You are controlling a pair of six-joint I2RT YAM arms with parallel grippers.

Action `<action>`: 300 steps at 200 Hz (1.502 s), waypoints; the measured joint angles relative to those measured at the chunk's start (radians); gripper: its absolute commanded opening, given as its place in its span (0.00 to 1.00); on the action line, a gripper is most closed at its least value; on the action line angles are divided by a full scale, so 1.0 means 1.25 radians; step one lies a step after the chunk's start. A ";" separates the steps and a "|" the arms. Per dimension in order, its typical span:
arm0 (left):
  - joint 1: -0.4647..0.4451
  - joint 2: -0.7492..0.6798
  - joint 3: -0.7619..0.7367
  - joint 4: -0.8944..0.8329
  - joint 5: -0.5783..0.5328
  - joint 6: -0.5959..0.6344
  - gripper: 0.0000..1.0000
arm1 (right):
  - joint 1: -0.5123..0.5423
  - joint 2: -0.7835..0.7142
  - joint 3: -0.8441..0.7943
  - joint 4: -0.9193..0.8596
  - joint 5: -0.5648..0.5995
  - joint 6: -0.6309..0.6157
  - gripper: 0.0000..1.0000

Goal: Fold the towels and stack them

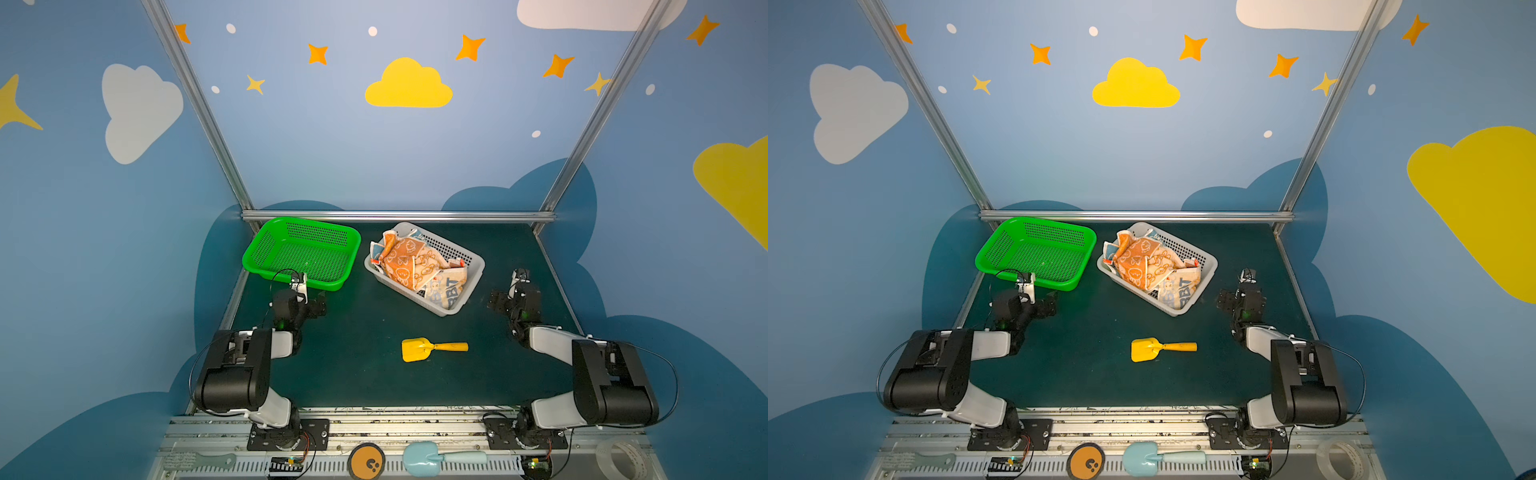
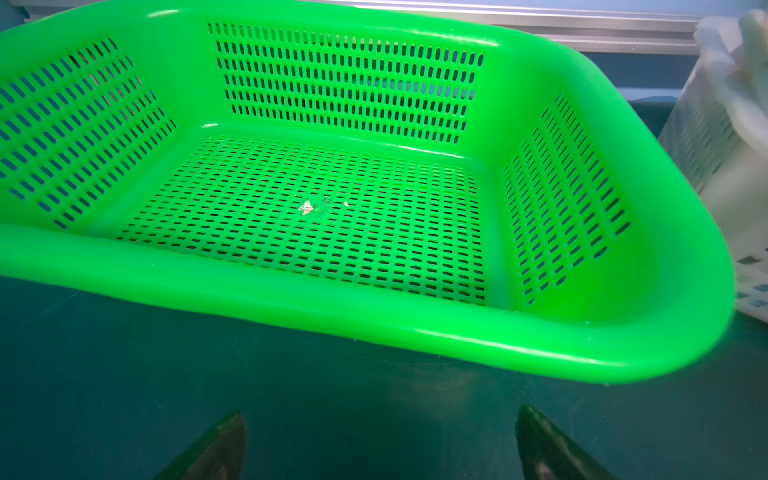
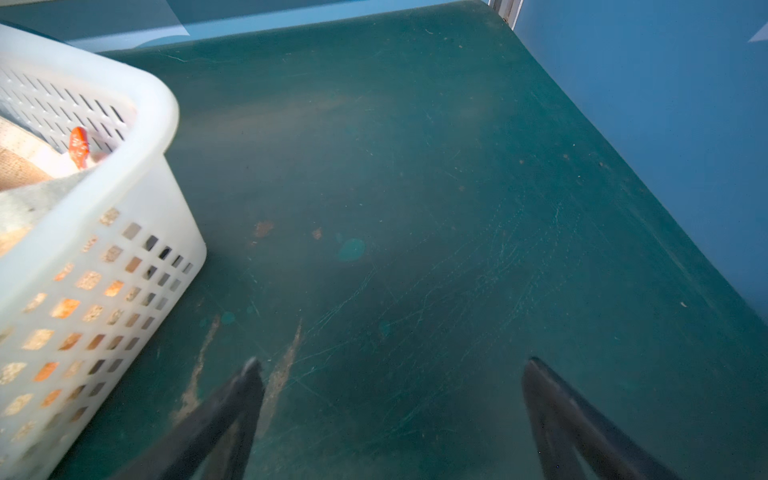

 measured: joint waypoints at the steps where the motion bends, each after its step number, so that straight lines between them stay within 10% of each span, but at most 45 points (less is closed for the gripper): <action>1: -0.001 -0.001 0.000 0.000 -0.001 0.000 1.00 | 0.000 0.000 0.000 0.000 0.001 -0.001 0.96; 93: -0.194 -0.186 0.030 -0.159 -0.241 0.062 1.00 | 0.039 -0.146 0.041 -0.146 0.092 0.008 0.97; 160: -0.266 -0.286 0.065 -0.267 -0.311 0.044 1.00 | 0.033 -0.187 0.263 -0.456 0.255 0.228 0.98; 214: -0.266 -0.249 0.253 -0.404 -0.204 -0.023 1.00 | 0.053 -0.262 0.236 -0.456 0.041 0.255 0.98; 300: -0.270 -0.114 0.473 -0.629 -0.138 -0.051 1.00 | 0.366 -0.044 0.469 -0.486 -0.061 0.161 0.98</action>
